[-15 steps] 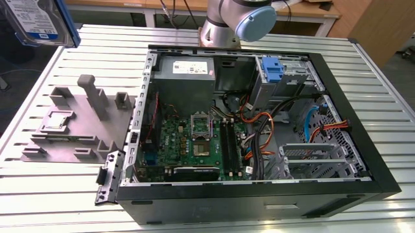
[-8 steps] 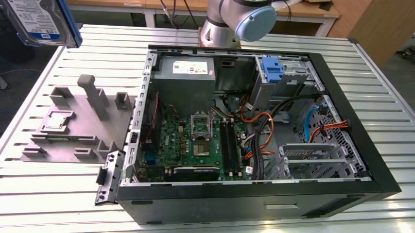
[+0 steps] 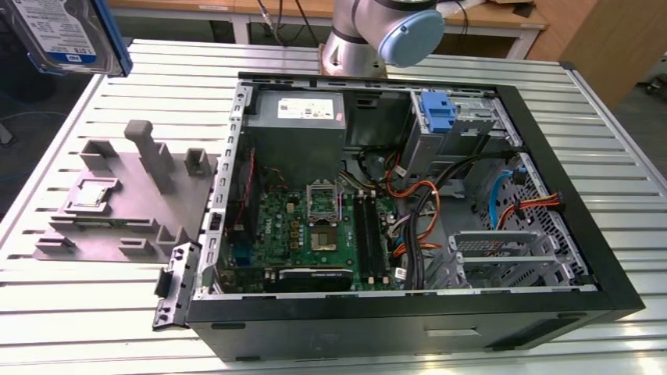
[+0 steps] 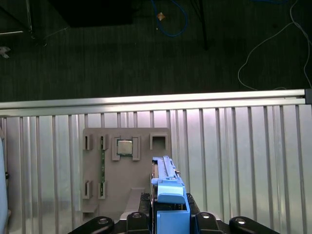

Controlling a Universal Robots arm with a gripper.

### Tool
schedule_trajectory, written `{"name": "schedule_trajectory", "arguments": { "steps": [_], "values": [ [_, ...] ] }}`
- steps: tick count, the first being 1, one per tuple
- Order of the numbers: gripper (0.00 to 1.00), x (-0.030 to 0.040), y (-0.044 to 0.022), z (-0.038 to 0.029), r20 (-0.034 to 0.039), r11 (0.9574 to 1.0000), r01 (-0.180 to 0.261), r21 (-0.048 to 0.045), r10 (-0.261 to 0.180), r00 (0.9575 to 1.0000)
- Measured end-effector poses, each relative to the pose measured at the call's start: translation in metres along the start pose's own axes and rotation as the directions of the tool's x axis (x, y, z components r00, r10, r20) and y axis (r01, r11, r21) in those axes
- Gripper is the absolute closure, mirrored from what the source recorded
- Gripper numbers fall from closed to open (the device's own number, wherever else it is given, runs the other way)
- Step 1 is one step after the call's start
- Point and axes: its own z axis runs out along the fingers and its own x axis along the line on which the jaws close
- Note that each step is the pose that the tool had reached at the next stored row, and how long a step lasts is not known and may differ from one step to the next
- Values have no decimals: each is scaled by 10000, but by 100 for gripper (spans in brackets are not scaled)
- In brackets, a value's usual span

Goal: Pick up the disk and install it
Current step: 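Pick up the disk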

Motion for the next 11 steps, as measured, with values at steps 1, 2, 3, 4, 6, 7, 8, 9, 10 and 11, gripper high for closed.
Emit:
{"name": "schedule_trajectory", "arguments": {
  "steps": [1,2,3,4,6,7,8,9,10,11],
  "values": [
    [64,0,0,0,-1,10000,1,-1,-1,10000],
    [64,0,-1,0,0,10000,0,0,0,10000],
    [64,0,-1,0,0,10000,0,0,0,10000],
    [64,0,-1,0,0,10000,1,0,-1,10000],
    [64,0,-1,-26,0,10000,0,0,0,10000],
    [64,-1,-1,-37,-1,10000,0,-1,0,10000],
    [64,-1,-1,-49,0,10000,1,0,-1,10000],
    [64,-1,0,-59,0,10000,0,0,0,10000],
    [64,-1,0,-70,0,10000,0,0,0,10000],
    [64,-1,0,-81,0,10000,0,0,0,10000]
  ]
}}
